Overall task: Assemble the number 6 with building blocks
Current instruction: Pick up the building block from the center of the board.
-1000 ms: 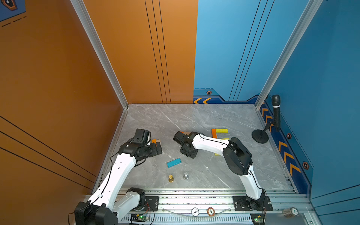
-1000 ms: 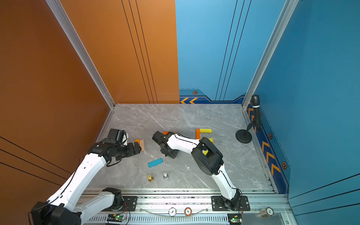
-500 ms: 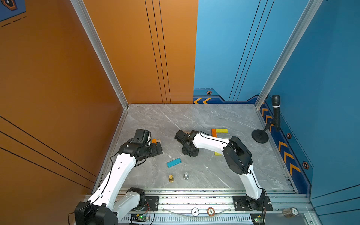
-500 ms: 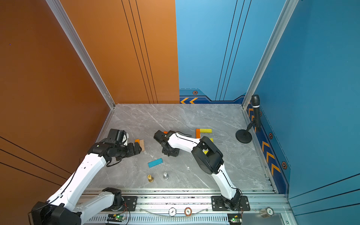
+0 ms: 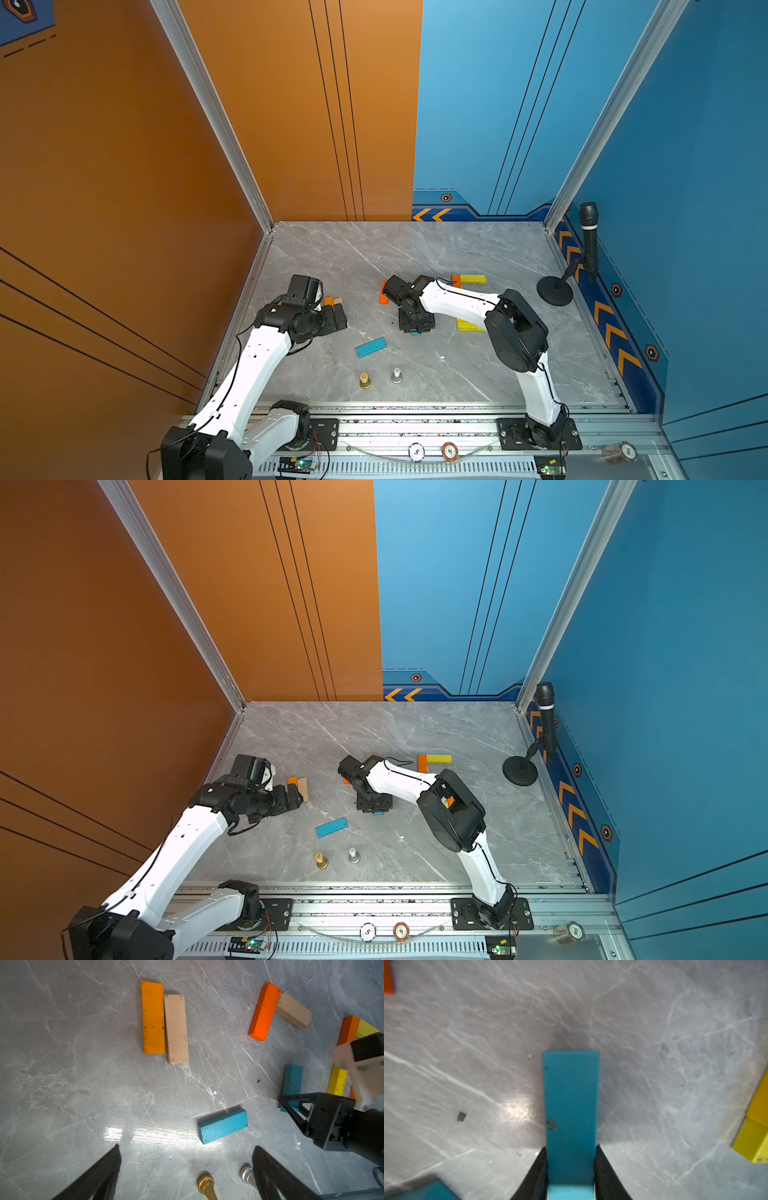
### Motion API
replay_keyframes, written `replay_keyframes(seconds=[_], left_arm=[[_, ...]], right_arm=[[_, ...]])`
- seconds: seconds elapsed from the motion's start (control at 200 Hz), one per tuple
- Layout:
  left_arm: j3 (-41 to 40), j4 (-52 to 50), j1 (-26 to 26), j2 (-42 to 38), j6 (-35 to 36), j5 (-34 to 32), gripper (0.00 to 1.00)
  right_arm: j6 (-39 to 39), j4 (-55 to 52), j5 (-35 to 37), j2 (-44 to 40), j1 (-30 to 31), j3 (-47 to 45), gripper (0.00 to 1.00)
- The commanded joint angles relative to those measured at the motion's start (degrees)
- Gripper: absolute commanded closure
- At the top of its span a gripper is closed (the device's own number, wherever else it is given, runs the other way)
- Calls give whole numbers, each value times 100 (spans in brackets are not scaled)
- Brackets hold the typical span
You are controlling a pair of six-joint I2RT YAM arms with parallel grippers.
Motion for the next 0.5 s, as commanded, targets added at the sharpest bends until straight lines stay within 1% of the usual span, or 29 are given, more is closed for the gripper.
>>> replay_keyframes(seconds=[0.0, 0.18, 0.2, 0.255, 0.496], left_arm=[[-15, 36, -4, 54, 67, 122, 2], [-20, 54, 24, 62, 71, 167, 2], [-17, 50, 29, 64, 74, 171, 2], [-17, 55, 37, 54, 74, 174, 2], [-34, 67, 47, 1, 58, 201, 2]], right_arm=[[3, -31, -95, -191, 188, 119, 64], [478, 98, -254, -147, 464, 317, 64], [520, 111, -269, 18, 490, 347, 64], [656, 137, -256, 71, 546, 422, 64], [926, 246, -396, 440, 718, 843, 64]])
